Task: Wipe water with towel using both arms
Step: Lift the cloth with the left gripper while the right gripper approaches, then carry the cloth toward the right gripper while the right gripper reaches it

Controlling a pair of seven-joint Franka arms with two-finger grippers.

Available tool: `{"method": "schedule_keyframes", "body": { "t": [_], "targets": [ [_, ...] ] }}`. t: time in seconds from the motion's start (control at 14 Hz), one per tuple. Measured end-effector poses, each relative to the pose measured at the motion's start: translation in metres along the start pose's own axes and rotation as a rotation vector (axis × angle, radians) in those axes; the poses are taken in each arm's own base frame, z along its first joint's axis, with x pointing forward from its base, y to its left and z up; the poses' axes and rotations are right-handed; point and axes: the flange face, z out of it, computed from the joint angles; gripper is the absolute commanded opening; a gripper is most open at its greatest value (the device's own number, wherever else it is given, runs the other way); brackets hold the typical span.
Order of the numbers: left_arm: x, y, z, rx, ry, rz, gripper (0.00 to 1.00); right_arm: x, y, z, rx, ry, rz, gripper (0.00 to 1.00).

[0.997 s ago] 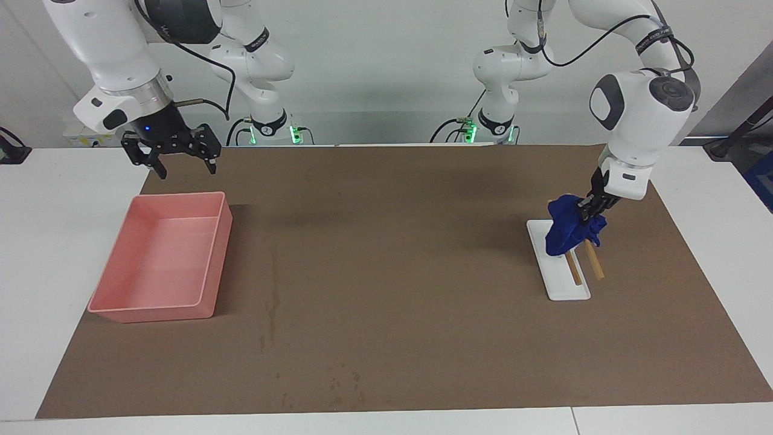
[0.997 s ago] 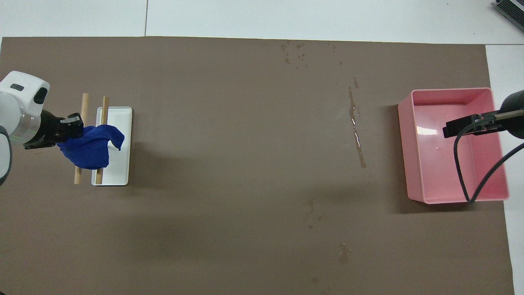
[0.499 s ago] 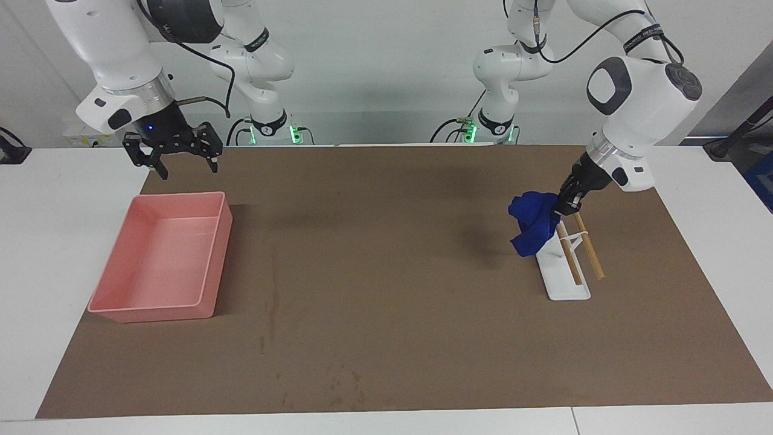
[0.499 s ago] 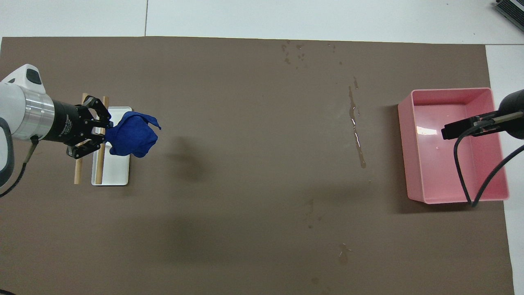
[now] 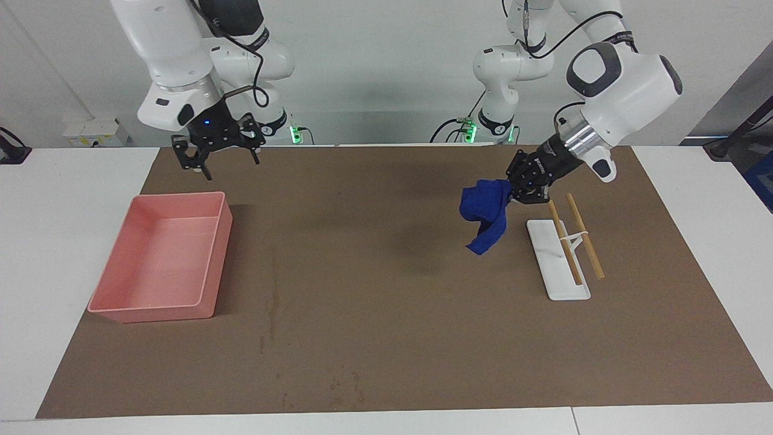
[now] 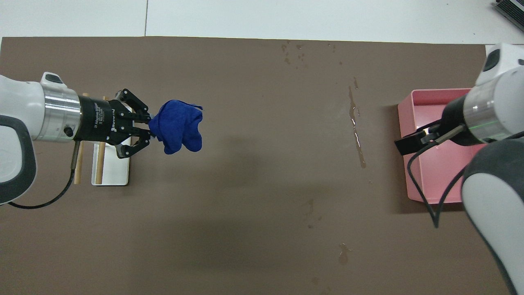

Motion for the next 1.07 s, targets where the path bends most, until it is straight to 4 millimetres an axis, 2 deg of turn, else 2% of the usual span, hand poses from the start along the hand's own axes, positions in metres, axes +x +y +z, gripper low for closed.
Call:
{"method": "schedule_keyframes", "body": {
  "t": [0.21, 0.36, 0.64, 0.85, 0.93, 1.07],
  "targets": [
    [-0.045, -0.009, 0.023, -0.023, -0.029, -0.016, 0.0, 0.004, -0.045, 0.015, -0.009, 0.041, -0.068, 1.0],
    [-0.073, -0.018, 0.038, -0.031, -0.041, -0.003, 0.0, 0.001, -0.059, 0.026, -0.013, 0.055, -0.096, 1.0],
    [-0.125, -0.049, 0.073, 0.018, -0.05, 0.086, 0.0, 0.009, -0.083, 0.043, -0.03, 0.133, -0.177, 1.0],
    [-0.155, -0.07, 0.093, 0.035, -0.058, 0.167, 0.0, 0.012, -0.084, 0.049, -0.04, 0.162, -0.236, 1.0],
    [-0.163, -0.075, 0.097, 0.028, -0.062, 0.184, 0.0, 0.012, -0.082, 0.05, -0.028, 0.164, -0.205, 1.0],
    [-0.175, -0.08, 0.103, -0.008, -0.072, 0.208, 0.0, 0.011, -0.075, 0.047, 0.065, 0.178, -0.017, 1.0]
  ]
}}
